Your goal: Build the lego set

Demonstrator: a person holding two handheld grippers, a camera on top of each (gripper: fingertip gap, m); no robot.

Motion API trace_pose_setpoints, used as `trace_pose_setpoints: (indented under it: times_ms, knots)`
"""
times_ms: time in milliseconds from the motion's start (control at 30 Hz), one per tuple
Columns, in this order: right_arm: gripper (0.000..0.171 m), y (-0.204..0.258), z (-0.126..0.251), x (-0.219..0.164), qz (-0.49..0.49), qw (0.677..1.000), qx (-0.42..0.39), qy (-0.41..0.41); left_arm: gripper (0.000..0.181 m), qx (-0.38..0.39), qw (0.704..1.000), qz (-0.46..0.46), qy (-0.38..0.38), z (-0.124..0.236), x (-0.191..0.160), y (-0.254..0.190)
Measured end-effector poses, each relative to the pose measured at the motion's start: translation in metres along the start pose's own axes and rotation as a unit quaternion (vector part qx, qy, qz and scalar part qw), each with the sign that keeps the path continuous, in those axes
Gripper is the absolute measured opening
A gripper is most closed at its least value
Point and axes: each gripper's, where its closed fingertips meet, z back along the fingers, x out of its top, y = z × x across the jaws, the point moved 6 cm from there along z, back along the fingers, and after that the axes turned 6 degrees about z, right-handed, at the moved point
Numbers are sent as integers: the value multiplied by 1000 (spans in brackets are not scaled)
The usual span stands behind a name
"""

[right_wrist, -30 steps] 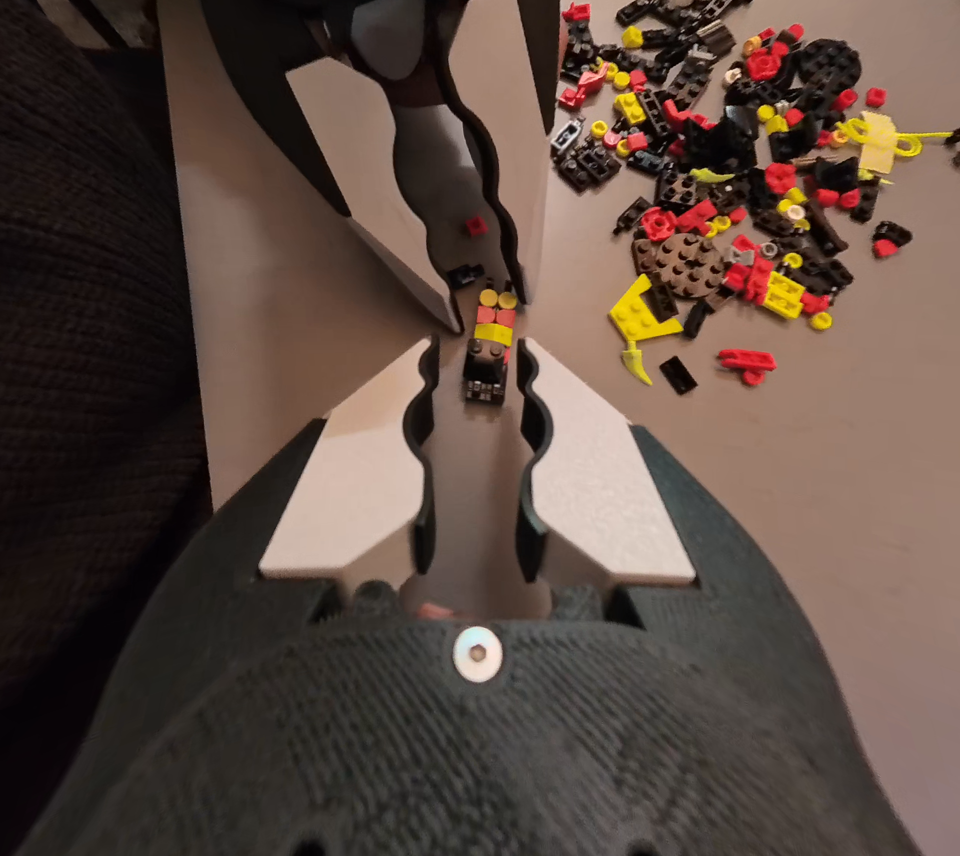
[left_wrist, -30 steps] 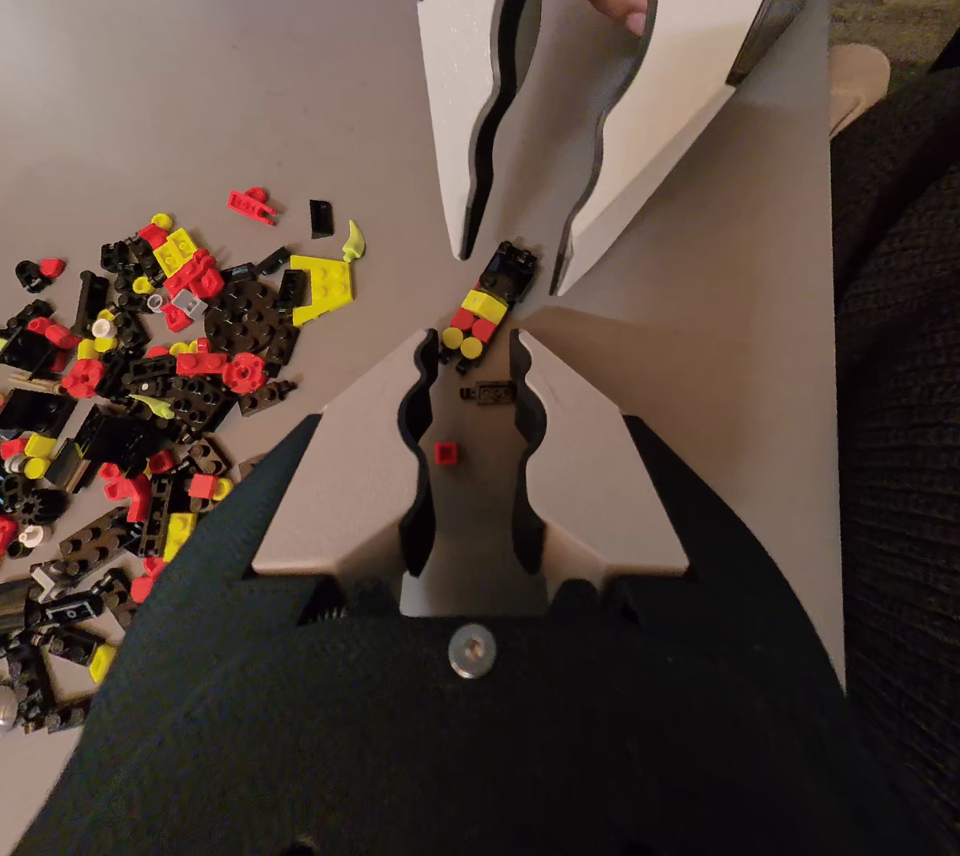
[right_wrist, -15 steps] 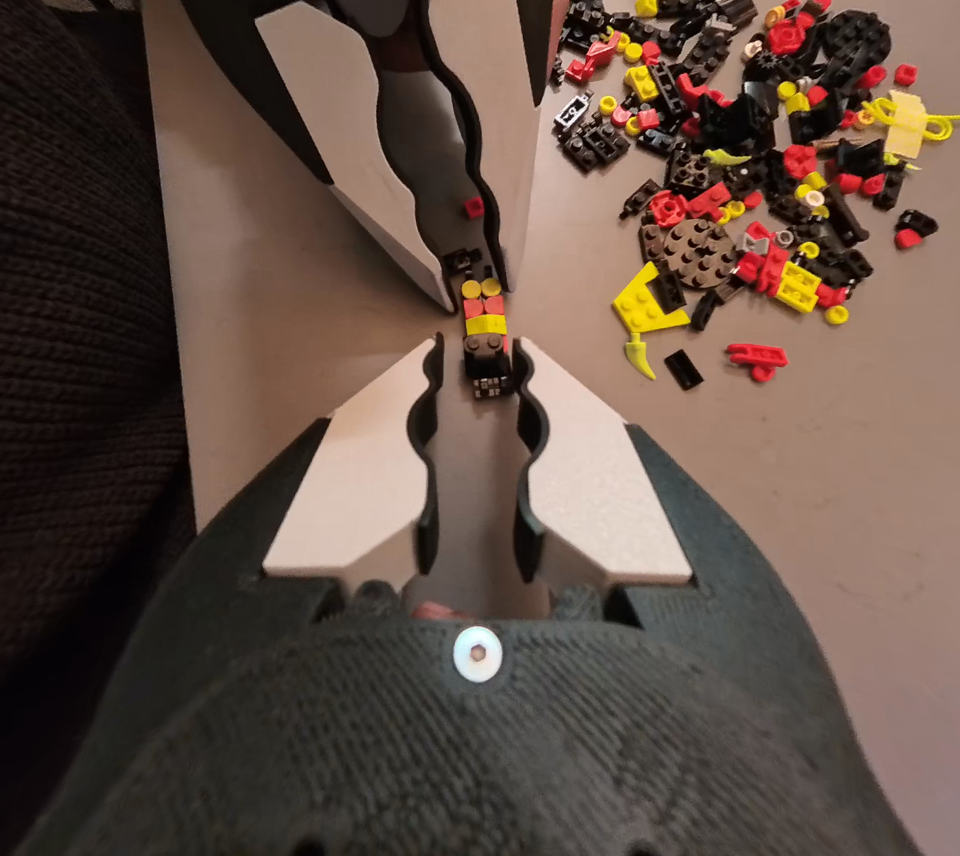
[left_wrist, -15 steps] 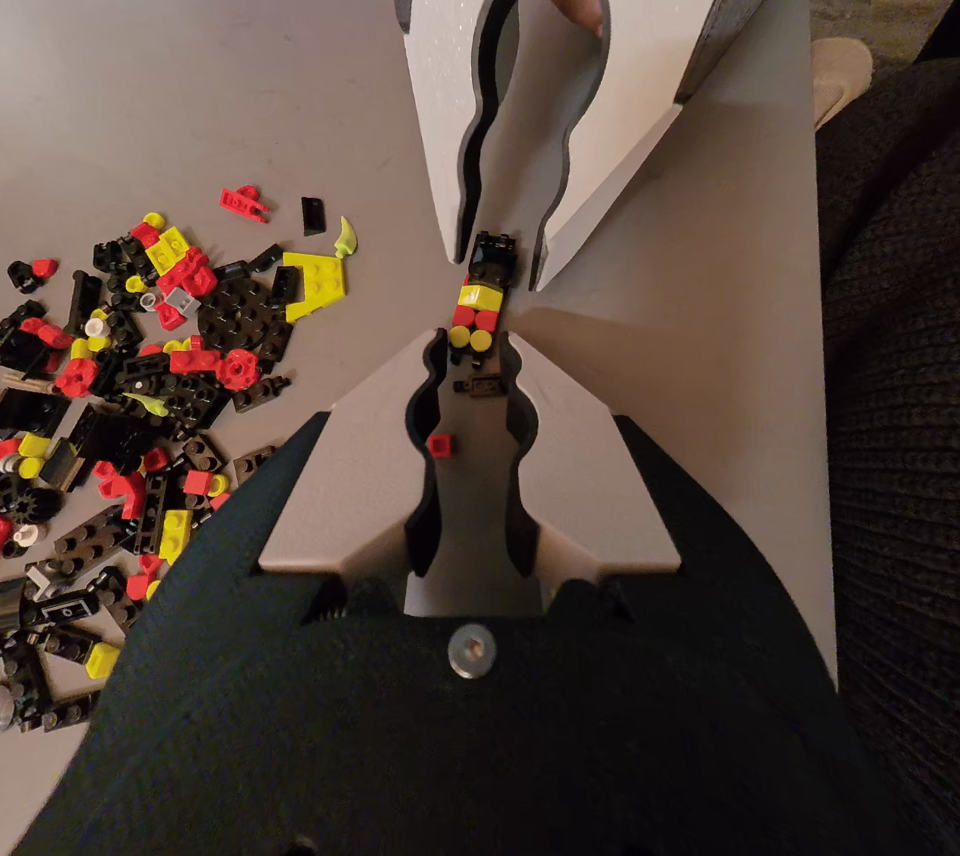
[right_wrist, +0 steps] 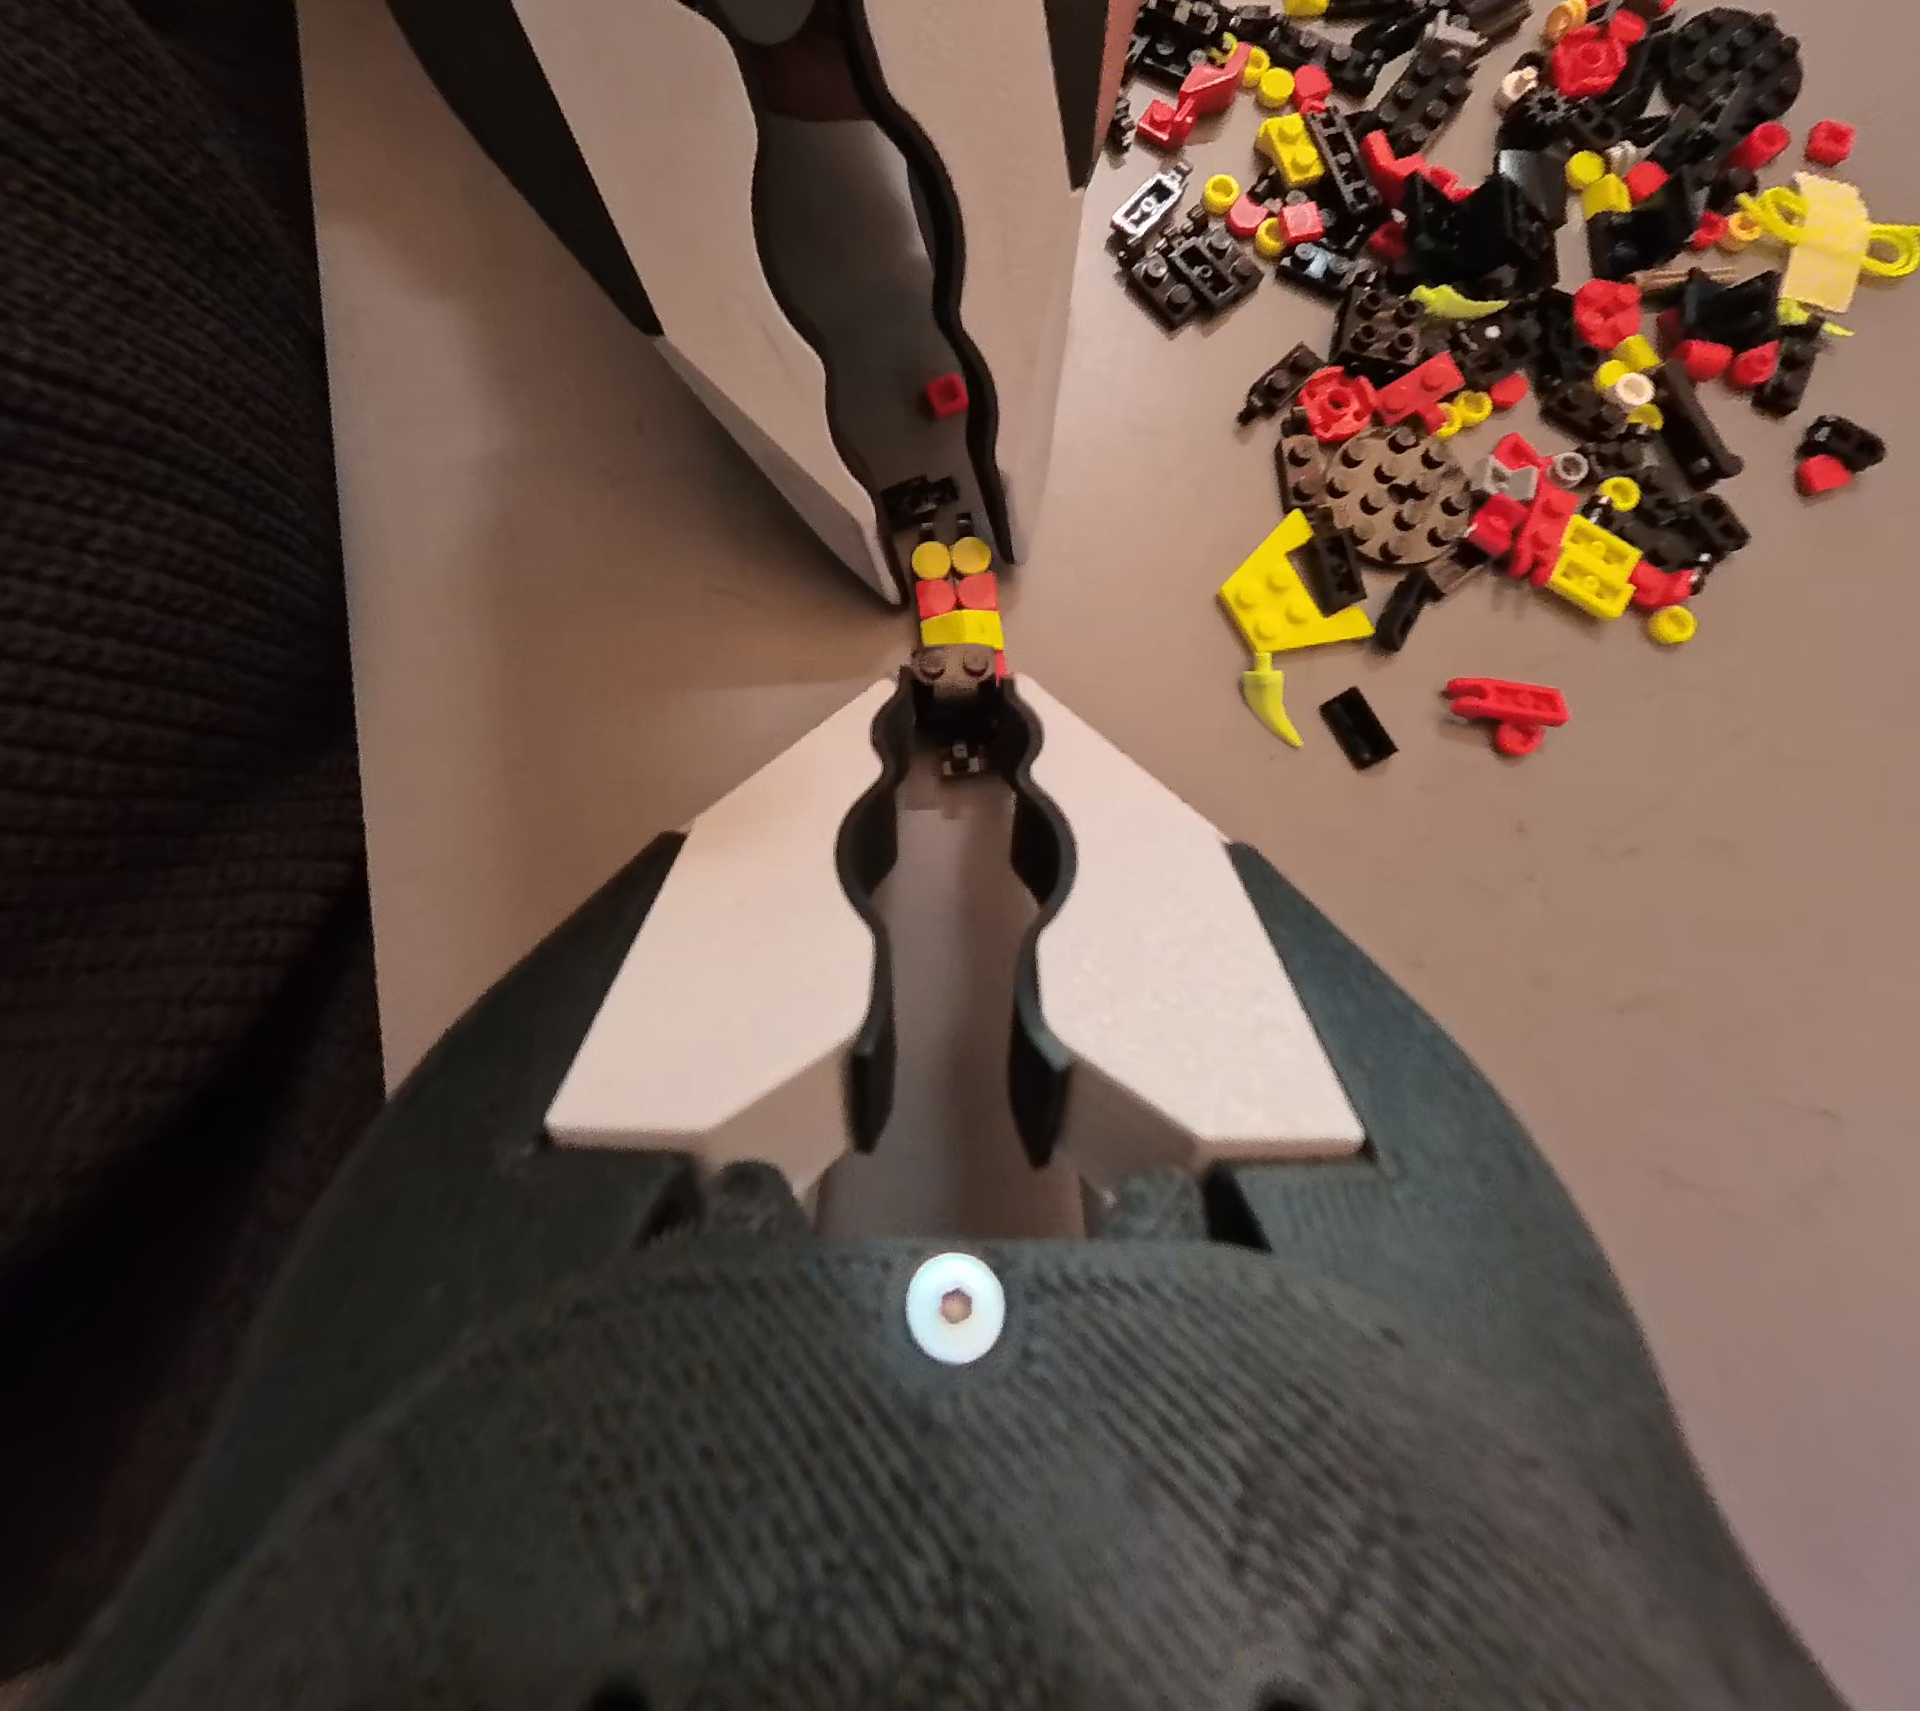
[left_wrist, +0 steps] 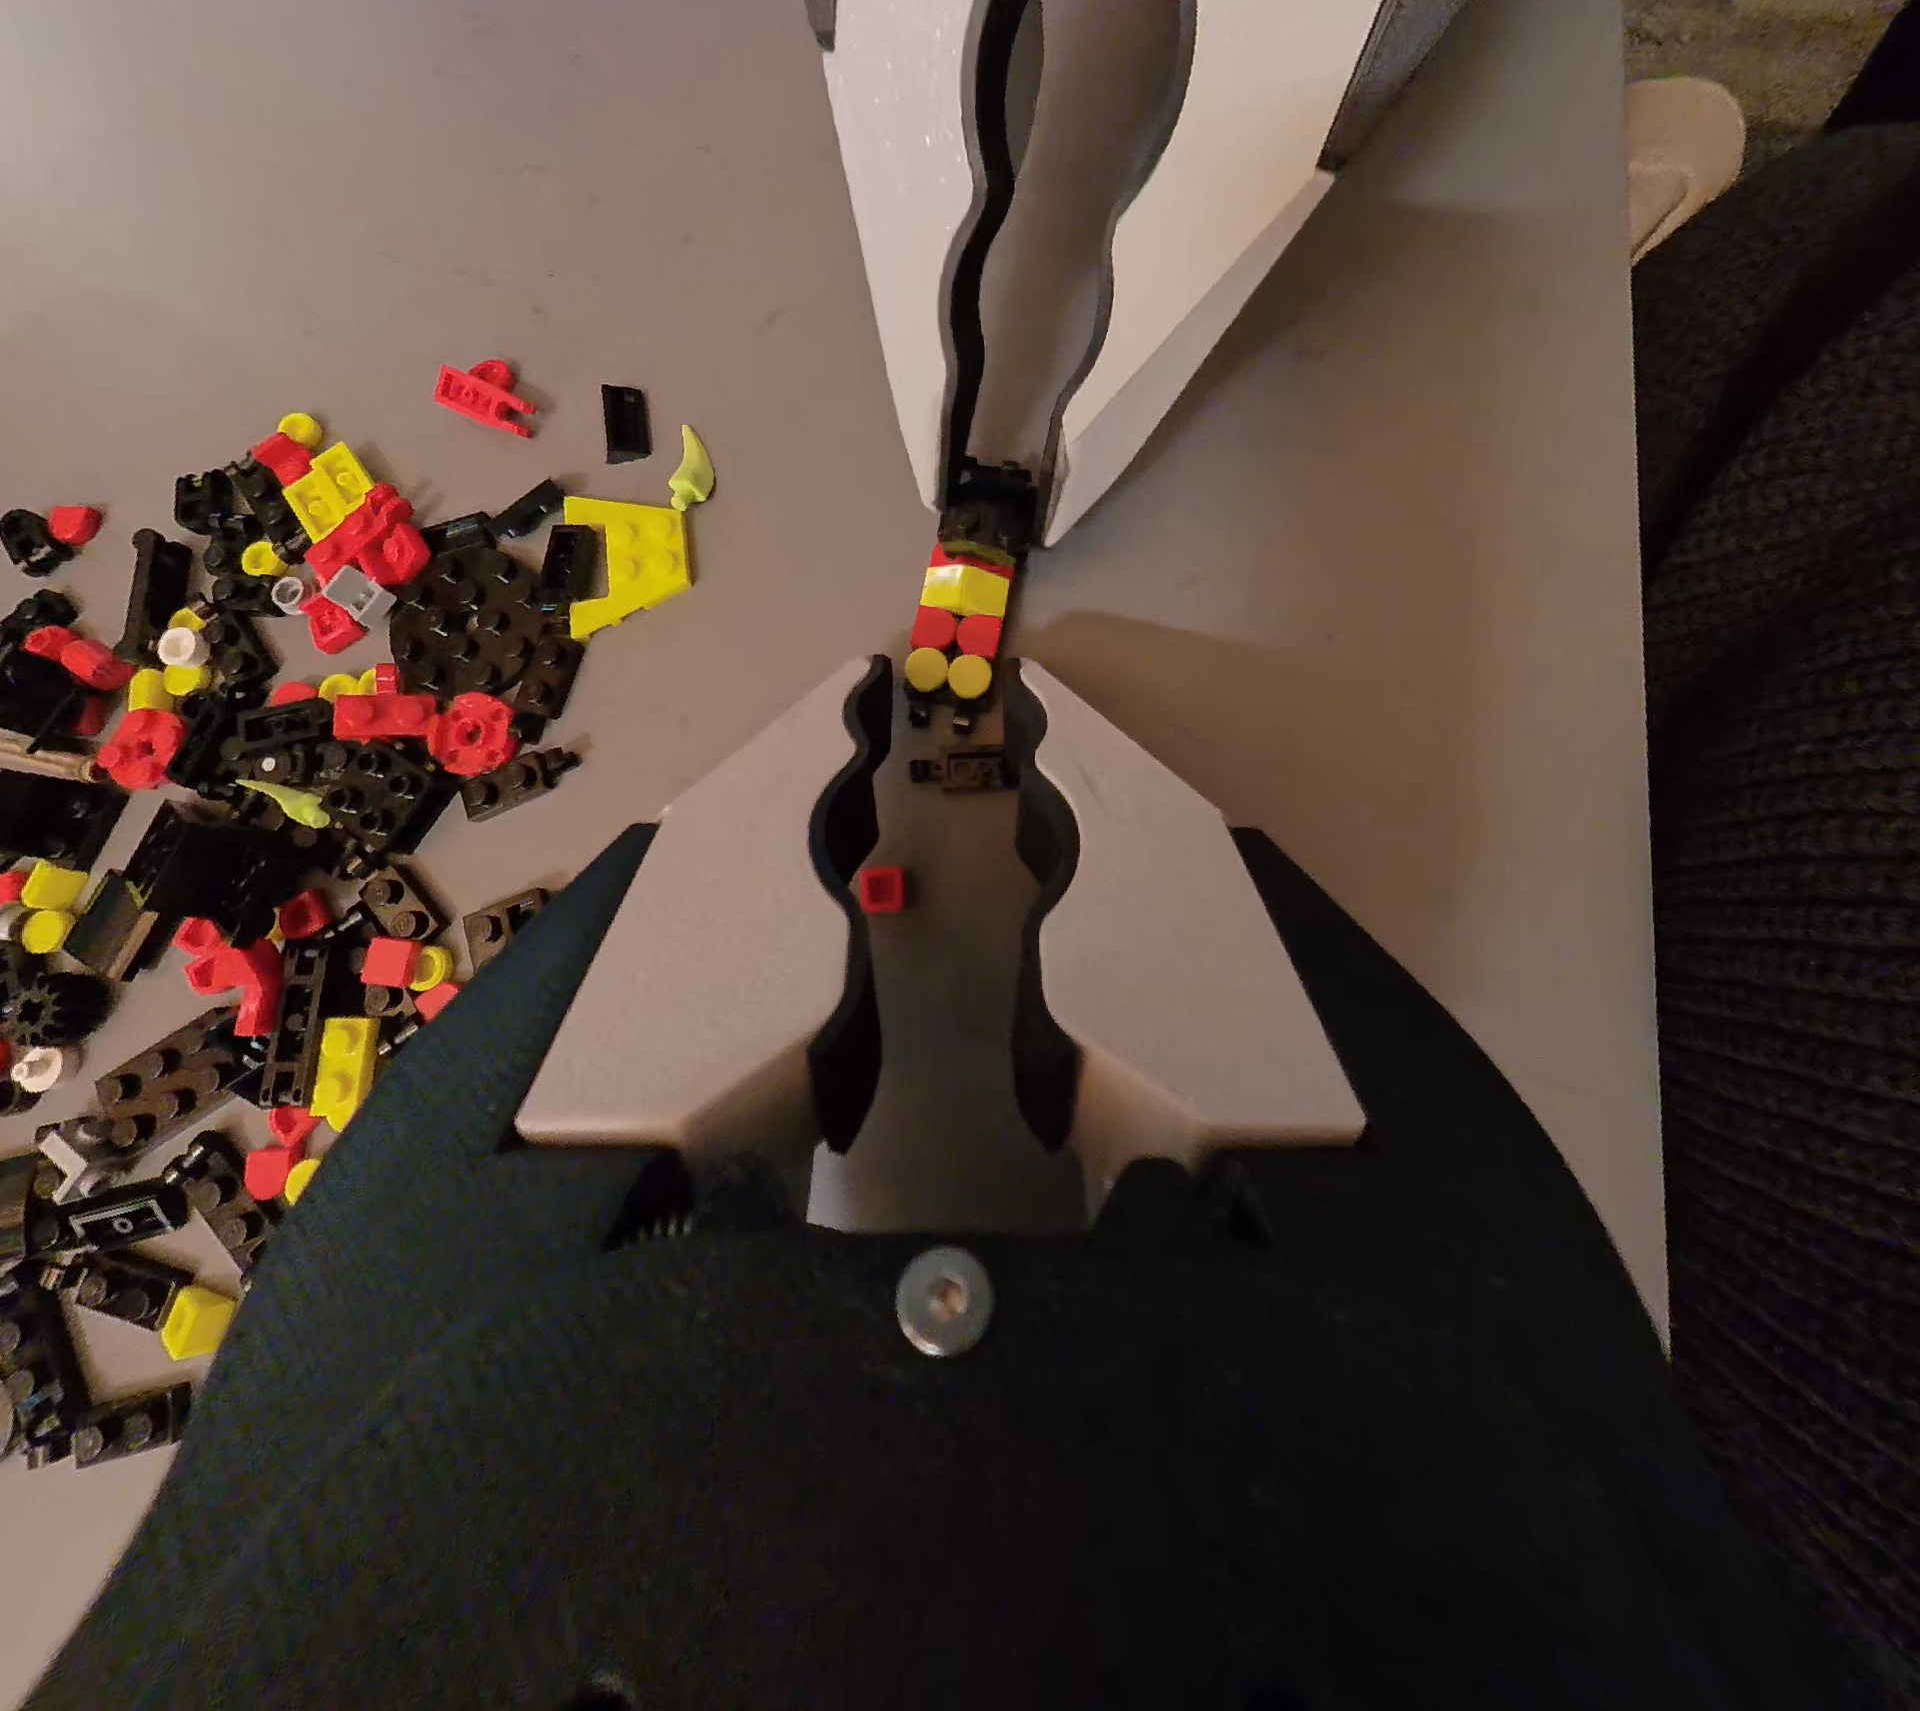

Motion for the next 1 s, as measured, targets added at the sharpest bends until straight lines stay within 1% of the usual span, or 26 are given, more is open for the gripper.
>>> trace_pose_setpoints:
  times_ms: [233, 533, 1000]
  knots:
    - [14, -6, 1, 1, 24, 1000, 1, 1, 18, -6, 1000, 3, 2, 0, 0, 0]
    - [14, -7, -2, -2, 21, 999, 30, 3, 16, -8, 1000, 1, 3, -1, 0, 0]
    - [14, -8, -5, -2, 51, 997, 50, 2, 16, -10, 1000, 3, 4, -1, 0, 0]
